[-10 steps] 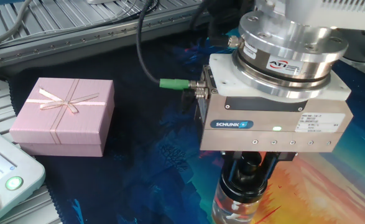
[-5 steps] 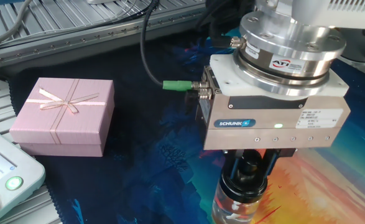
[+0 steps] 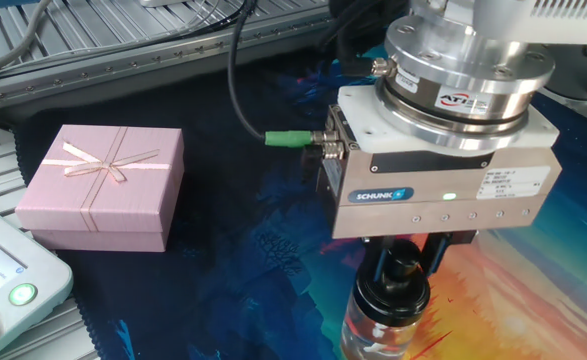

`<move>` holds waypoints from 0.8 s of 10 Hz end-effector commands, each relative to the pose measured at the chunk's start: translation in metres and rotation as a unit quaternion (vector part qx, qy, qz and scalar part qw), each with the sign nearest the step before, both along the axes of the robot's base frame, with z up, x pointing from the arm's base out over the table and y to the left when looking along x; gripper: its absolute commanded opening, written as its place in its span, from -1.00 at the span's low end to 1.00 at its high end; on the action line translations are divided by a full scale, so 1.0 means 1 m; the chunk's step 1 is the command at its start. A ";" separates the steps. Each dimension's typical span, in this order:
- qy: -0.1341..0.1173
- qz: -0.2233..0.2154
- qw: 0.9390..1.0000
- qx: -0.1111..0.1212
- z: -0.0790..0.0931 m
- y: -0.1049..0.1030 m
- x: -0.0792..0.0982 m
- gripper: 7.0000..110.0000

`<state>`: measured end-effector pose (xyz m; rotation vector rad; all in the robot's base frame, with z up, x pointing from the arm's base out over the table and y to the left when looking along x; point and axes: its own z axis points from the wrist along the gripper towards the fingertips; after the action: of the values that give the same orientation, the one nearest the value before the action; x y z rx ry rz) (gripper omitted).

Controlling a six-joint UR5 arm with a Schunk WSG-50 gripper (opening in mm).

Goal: Screw the lid onto the jar

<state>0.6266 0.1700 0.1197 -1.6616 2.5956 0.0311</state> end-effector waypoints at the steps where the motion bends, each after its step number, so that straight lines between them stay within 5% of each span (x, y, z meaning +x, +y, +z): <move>1: 0.005 0.015 1.000 0.009 0.000 0.002 -0.003 -0.28; 5: -0.001 0.024 1.000 0.010 -0.002 0.005 -0.001 -0.28; 8: -0.005 0.028 1.000 -0.014 -0.001 -0.002 0.002 -0.28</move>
<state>0.6268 0.1703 0.1173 -1.7315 2.5524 0.0145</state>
